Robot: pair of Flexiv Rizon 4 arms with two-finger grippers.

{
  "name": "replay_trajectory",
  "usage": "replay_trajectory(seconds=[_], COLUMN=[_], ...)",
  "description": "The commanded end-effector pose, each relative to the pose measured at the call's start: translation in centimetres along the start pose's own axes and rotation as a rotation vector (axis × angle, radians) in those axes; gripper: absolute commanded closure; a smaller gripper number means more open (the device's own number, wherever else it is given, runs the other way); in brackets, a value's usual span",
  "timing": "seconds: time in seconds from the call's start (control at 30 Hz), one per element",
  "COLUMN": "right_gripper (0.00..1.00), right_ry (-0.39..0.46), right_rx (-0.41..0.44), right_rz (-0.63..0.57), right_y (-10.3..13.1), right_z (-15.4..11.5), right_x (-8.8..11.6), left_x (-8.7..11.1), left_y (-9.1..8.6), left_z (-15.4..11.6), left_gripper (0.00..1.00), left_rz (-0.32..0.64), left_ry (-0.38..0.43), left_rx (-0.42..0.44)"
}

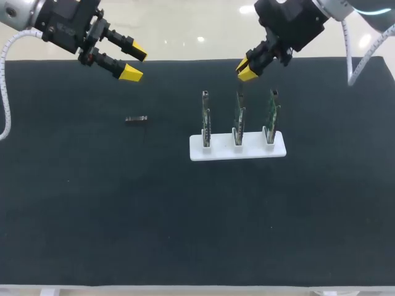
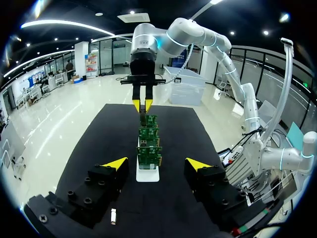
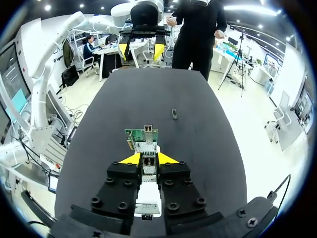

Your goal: Pick up the optical module with the left hand, and insert it into the network port with the right hand.

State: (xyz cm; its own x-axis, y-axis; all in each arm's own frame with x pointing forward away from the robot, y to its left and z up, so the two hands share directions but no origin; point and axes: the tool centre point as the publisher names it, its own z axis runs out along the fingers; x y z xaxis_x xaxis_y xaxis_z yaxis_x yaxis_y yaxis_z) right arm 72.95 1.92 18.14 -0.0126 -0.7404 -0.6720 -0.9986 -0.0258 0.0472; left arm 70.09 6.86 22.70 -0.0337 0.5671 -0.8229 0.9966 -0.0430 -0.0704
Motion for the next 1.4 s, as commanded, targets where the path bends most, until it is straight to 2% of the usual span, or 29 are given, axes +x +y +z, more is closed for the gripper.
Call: replay_trajectory(seconds=[0.03, 0.67, 1.4], right_gripper=[1.0, 1.0, 1.0], right_ry=[0.002, 0.008, -0.014], right_rx=[-0.003, 0.001, 0.001], right_rz=[0.002, 0.009, 0.006], right_y=[-0.12, 0.2, 0.17], right_z=[-0.02, -0.07, 0.46], right_x=[-0.14, -0.62, 0.23], left_x=[-0.04, -0.04, -0.04], left_y=[0.07, 0.07, 0.07], left_z=[0.02, 0.02, 0.02], left_gripper=[0.0, 0.0, 0.0], left_rz=[-0.001, -0.001, -0.001], left_ry=[0.003, 0.003, 0.003], left_rx=[0.001, 0.001, 0.001])
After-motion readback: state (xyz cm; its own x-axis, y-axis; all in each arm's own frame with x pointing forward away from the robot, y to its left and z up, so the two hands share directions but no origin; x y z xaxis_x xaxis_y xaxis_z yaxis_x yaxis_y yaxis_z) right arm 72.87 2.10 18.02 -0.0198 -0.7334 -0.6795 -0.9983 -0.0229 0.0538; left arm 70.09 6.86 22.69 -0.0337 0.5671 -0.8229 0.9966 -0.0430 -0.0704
